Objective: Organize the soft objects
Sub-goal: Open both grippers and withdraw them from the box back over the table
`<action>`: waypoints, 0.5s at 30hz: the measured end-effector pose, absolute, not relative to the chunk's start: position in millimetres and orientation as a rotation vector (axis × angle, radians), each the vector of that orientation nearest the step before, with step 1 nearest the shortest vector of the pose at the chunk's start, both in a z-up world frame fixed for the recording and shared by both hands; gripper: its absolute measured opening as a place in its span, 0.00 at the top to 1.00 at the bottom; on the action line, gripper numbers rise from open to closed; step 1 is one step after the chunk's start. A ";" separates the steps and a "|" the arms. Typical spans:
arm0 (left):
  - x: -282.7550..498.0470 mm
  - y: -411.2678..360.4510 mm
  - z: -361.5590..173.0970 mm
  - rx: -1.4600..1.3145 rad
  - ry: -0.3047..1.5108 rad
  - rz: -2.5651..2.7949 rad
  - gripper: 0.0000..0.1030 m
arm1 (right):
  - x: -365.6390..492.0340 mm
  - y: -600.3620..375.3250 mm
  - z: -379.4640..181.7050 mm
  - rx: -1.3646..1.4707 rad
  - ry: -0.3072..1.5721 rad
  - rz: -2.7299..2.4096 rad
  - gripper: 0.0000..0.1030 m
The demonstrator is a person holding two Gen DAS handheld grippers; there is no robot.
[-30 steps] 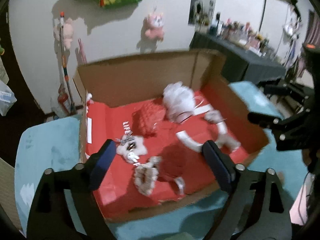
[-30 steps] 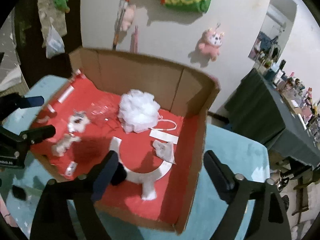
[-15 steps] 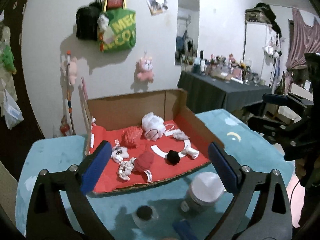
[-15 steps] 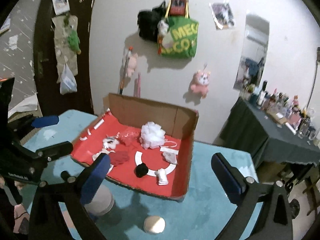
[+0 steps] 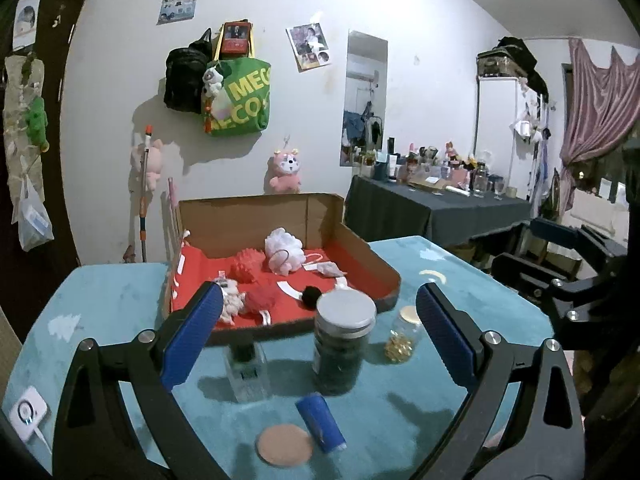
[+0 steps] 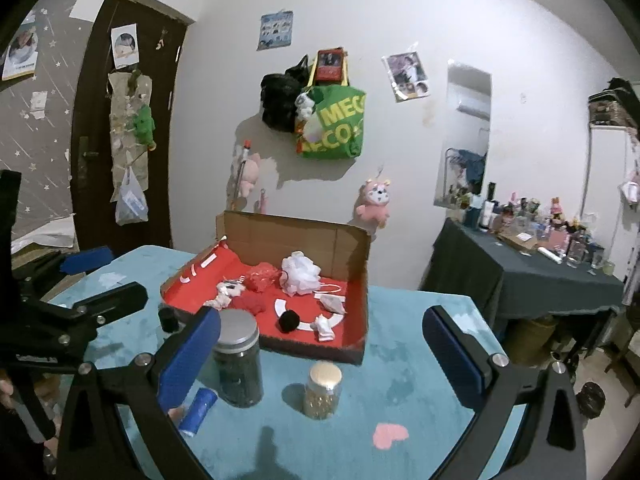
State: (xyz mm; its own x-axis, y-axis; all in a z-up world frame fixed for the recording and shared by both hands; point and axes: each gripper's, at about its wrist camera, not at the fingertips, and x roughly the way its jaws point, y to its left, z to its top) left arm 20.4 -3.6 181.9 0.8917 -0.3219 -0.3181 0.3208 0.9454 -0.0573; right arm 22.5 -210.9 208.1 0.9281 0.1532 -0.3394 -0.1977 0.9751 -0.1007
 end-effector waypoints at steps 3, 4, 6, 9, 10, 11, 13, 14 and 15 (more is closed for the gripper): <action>7.7 -2.5 170.1 -0.006 0.324 -0.303 0.04 | 5.1 -212.1 196.4 -0.126 0.306 0.141 0.00; 5.2 -1.8 166.2 -0.010 0.326 -0.295 0.04 | -0.1 -213.3 192.0 -0.121 0.297 0.131 0.00; 2.3 -1.2 156.9 -0.011 0.332 -0.272 0.04 | -7.2 -214.2 184.2 -0.112 0.288 0.110 0.00; -0.1 -0.5 143.5 -0.008 0.342 -0.248 0.04 | -14.4 -215.3 169.8 -0.092 0.286 0.099 0.00; -0.4 -0.3 138.3 -0.007 0.348 -0.245 0.04 | -15.2 -215.3 164.3 -0.084 0.289 0.093 0.00; -0.4 0.2 133.6 -0.008 0.354 -0.240 0.04 | -15.9 -215.2 160.0 -0.078 0.291 0.090 0.00; -0.6 2.2 123.1 -0.012 0.366 -0.224 0.04 | -16.9 -214.0 149.9 -0.072 0.295 0.081 0.00; -0.4 3.3 118.2 -0.016 0.374 -0.219 0.04 | -16.4 -213.9 144.8 -0.068 0.300 0.075 0.00; 0.6 4.5 112.1 -0.021 0.385 -0.214 0.04 | -15.9 -214.1 139.5 -0.060 0.307 0.071 0.00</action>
State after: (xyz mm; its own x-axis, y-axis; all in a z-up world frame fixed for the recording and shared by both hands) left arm 0.6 4.5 112.1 0.9045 -0.2115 -0.3704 0.2034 0.9772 -0.0614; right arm -15.9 -214.1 139.5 0.9508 0.0603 -0.3040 -0.0787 0.9957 -0.0487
